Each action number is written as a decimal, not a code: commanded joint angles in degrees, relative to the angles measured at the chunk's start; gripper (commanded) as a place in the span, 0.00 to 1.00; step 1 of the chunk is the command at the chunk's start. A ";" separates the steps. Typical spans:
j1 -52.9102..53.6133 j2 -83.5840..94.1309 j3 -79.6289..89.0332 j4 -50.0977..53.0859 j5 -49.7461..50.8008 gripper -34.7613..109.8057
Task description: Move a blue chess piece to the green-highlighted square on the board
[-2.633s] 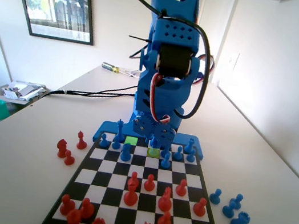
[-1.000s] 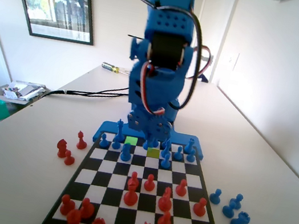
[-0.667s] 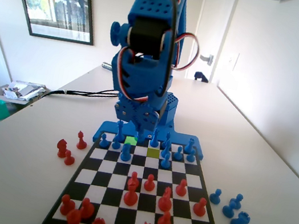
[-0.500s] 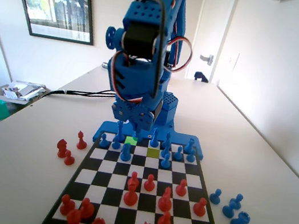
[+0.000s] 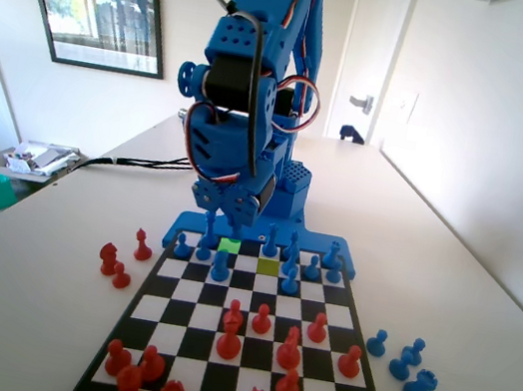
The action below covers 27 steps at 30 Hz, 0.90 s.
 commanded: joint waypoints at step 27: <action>1.05 -0.09 3.69 -7.12 -0.97 0.25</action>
